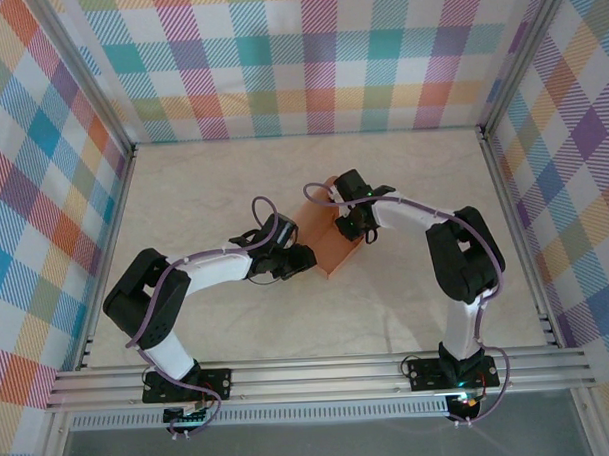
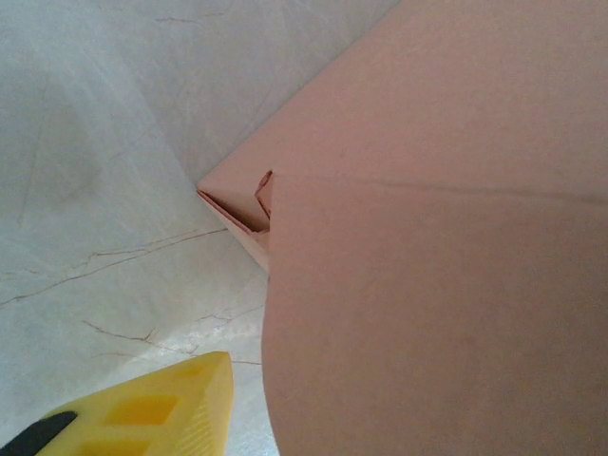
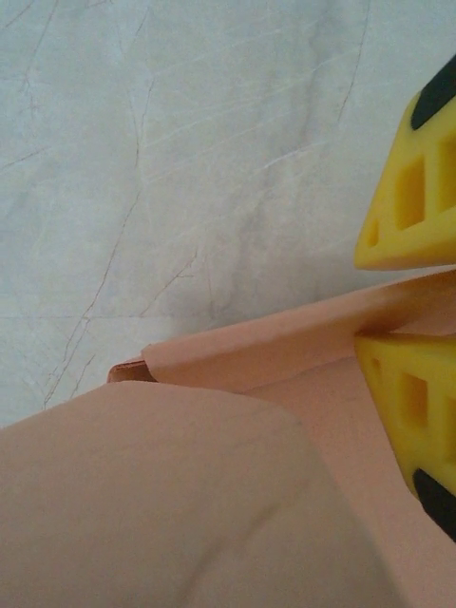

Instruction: Fold the paper box

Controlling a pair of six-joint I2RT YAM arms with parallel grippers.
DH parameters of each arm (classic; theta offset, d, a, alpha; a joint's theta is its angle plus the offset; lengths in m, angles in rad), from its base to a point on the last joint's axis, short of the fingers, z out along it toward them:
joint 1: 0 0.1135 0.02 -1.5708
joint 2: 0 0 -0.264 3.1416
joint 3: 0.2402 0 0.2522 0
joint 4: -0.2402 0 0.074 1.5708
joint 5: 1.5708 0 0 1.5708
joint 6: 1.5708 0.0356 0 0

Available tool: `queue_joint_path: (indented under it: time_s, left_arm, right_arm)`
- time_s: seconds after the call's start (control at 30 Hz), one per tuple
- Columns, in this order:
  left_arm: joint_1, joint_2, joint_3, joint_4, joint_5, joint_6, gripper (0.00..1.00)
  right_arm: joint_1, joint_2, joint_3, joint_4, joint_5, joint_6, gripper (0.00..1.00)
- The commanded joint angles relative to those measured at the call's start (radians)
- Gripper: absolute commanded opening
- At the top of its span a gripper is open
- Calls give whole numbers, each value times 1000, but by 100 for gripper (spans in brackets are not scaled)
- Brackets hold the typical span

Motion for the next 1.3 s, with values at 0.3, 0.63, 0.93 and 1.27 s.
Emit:
queue_joint_path:
  time_s: [0.3, 0.63, 0.93, 1.27]
  left_arm:
    - [-13, 60, -26, -151, -29, -6, 42]
    - [-13, 22, -13, -200, -38, -4, 42]
    - [-13, -100, -41, -224, -145, 61, 81]
    - [-5, -472, -126, -177, -367, 381, 95]
  right_arm:
    - [21, 34, -48, -35, -73, -75, 30]
    - [21, 22, -81, 4, -49, -158, 0]
    - [10, 10, -97, 18, -55, -153, 0]
    - [-24, -13, -103, 7, -134, -146, 0]
